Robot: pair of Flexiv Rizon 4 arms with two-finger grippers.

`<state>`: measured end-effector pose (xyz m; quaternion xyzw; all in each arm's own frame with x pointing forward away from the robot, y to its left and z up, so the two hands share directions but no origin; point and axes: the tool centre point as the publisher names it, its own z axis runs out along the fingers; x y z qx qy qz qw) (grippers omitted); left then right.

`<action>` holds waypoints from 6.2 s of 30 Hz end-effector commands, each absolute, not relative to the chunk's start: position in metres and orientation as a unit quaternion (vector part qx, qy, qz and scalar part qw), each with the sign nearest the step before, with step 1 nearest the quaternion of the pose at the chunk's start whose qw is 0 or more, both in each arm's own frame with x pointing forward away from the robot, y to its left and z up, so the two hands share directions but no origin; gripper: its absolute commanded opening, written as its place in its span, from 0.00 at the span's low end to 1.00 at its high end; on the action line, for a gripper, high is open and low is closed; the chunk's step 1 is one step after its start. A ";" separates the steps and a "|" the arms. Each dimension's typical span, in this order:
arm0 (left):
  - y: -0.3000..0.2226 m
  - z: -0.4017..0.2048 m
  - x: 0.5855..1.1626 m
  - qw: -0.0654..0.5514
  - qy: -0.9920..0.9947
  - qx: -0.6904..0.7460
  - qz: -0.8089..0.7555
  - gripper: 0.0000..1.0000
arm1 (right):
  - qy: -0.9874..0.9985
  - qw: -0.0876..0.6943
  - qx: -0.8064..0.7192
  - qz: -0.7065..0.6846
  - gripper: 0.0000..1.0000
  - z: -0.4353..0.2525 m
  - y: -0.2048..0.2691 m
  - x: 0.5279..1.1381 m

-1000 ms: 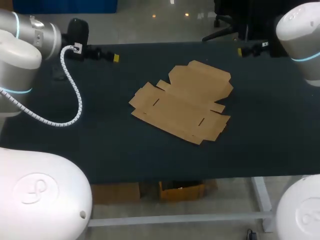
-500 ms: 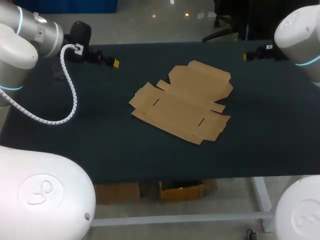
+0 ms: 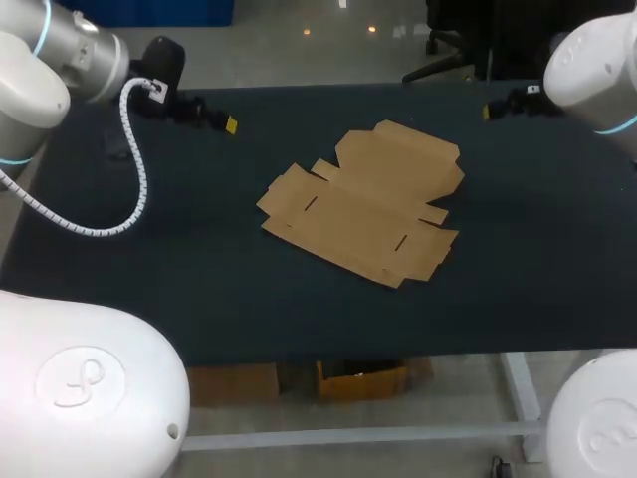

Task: Assemble the packaging by folding the flat box into shape, placing the metal phone stand inside, and closing the box properly

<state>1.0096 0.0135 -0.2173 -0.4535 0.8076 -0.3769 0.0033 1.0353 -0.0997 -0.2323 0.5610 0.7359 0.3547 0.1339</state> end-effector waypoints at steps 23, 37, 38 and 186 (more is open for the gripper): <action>-0.018 -0.268 1.007 -0.106 0.815 -0.490 -0.290 1.00 | 0.637 0.045 0.702 0.315 1.00 -0.260 -0.122 1.016; -0.039 -0.307 1.012 -0.136 0.824 -0.464 -0.295 1.00 | 0.603 -0.025 0.739 0.301 1.00 -0.278 -0.113 0.993; -0.040 -0.310 1.014 -0.136 0.825 -0.462 -0.295 1.00 | 0.602 -0.027 0.739 0.300 1.00 -0.279 -0.112 0.991; -0.045 -0.382 0.887 -0.173 0.679 -0.623 -0.348 0.00 | 0.717 -0.090 0.639 0.264 1.00 -0.311 -0.076 0.904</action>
